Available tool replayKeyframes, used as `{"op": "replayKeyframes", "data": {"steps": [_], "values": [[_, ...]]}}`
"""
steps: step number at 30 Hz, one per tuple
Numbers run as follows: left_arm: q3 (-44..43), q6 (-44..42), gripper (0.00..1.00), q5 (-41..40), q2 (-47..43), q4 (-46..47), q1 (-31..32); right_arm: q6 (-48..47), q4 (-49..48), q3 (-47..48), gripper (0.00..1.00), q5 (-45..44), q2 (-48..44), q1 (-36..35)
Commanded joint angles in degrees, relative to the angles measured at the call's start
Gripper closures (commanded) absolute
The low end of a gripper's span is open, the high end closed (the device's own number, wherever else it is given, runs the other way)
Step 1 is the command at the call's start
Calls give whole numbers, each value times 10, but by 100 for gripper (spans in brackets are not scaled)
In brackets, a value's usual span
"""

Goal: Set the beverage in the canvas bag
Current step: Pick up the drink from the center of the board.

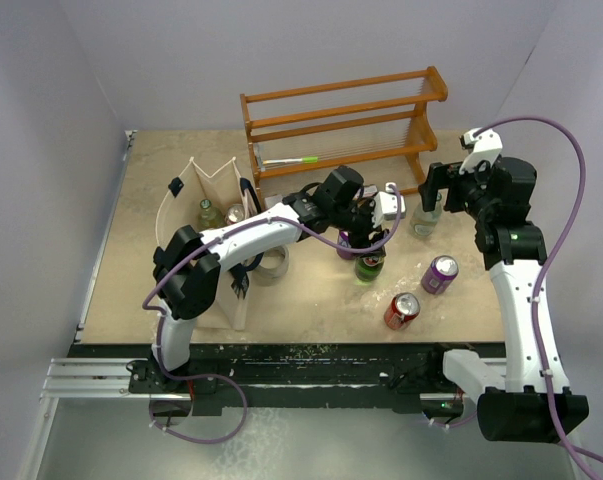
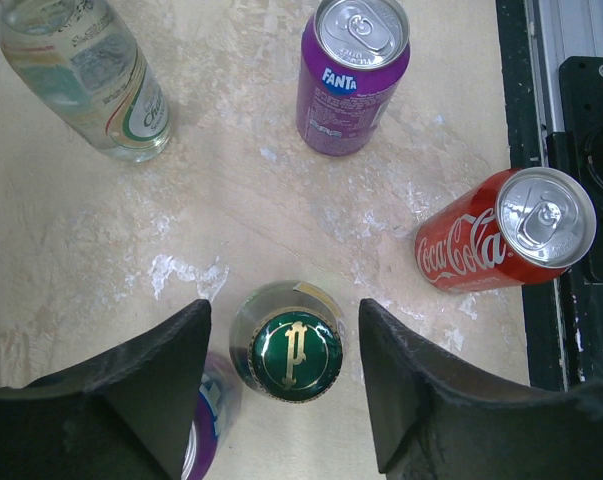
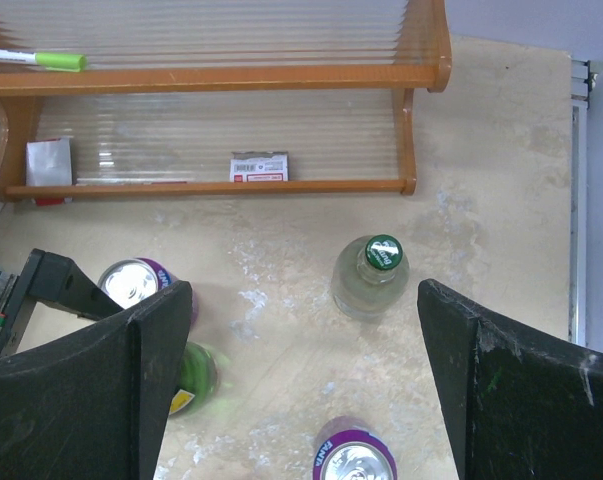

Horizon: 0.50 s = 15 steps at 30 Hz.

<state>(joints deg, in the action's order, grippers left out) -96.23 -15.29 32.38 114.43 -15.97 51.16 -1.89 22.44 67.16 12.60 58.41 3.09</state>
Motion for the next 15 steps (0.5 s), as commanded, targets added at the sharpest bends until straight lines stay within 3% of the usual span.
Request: {"op": "replayKeyframes", "data": {"steps": [1, 10, 15], "values": [[-27, 16, 41, 23, 3, 20, 2, 11, -14, 3, 5, 8, -15, 7], [-40, 21, 83, 58, -25, 9, 3, 25, -15, -8, 5, 19, -22, 18], [-72, 10, 95, 71, -55, -42, 3, 18, -26, -6, 5, 12, -14, 21]]}}
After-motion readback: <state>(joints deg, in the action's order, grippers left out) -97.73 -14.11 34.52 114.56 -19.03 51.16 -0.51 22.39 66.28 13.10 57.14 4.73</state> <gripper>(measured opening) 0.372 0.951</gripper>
